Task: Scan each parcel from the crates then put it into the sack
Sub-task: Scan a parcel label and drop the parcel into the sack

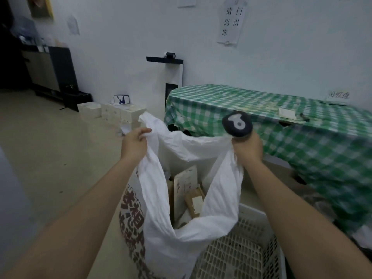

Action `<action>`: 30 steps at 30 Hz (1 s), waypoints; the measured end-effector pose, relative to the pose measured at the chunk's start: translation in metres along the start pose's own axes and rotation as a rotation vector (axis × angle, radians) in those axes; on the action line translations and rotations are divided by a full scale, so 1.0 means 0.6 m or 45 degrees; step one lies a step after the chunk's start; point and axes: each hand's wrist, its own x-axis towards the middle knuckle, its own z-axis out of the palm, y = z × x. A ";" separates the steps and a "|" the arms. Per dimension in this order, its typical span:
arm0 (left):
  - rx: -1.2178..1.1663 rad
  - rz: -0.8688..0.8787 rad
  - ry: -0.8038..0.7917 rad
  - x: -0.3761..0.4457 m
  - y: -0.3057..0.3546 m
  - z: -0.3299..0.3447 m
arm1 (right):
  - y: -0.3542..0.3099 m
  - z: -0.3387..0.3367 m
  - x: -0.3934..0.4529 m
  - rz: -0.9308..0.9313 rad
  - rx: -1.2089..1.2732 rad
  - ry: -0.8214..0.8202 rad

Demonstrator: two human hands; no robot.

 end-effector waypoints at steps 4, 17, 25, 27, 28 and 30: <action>0.096 -0.016 -0.111 -0.028 -0.045 0.005 | 0.081 -0.018 -0.037 0.246 -0.065 0.061; 0.056 -0.099 -0.269 -0.104 -0.041 0.006 | 0.112 -0.119 -0.096 0.264 -0.008 0.090; 0.045 0.002 -0.258 -0.157 0.011 0.003 | 0.111 -0.170 -0.140 0.313 0.052 0.092; -0.010 0.060 -0.255 -0.176 0.034 0.006 | 0.109 -0.187 -0.151 0.305 0.050 0.092; -0.049 0.092 -0.267 -0.187 0.045 0.010 | 0.110 -0.197 -0.157 0.305 0.053 0.096; -0.161 0.157 -0.311 -0.211 0.066 0.023 | 0.112 -0.217 -0.172 0.306 0.070 0.103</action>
